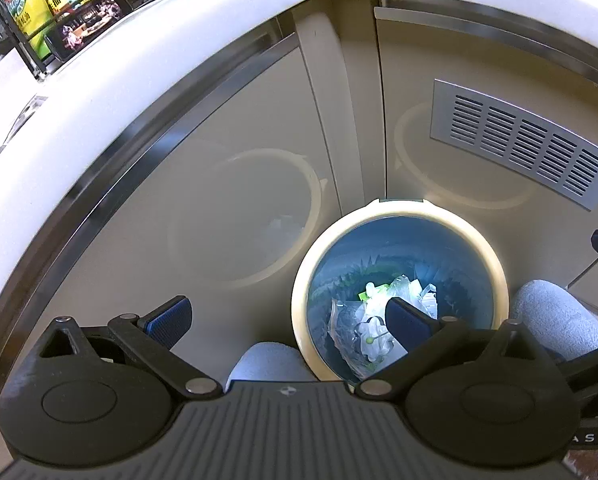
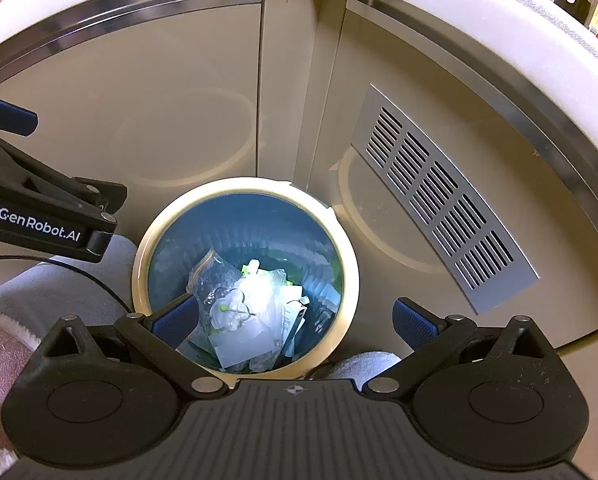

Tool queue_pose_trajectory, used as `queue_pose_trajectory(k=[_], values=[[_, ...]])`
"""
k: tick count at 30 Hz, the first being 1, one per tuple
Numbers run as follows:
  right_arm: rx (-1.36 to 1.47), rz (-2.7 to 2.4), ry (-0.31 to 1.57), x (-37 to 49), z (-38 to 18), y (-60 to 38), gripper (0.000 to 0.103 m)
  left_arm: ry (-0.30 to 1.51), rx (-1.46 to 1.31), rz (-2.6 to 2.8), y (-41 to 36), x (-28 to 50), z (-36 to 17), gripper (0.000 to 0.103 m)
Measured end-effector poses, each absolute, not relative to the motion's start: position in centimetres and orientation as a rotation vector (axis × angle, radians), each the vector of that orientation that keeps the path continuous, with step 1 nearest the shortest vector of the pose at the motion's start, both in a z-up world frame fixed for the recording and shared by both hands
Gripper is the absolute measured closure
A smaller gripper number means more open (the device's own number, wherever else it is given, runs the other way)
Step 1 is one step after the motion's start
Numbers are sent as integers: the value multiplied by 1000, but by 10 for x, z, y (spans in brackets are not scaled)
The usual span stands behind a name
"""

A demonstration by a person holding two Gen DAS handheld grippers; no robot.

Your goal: Collect trash

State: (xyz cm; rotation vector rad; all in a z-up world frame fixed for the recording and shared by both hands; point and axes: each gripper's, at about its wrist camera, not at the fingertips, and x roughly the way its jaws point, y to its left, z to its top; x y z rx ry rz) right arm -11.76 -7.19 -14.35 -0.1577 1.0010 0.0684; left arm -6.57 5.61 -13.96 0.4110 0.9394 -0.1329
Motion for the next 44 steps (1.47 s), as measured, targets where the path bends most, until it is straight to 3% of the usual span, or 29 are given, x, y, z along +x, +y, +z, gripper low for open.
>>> queue_pose_trajectory(k=[44], values=[[-148,31,1005,-115,-144,-73,0,1045,410,-180,54,-60,-154,0]])
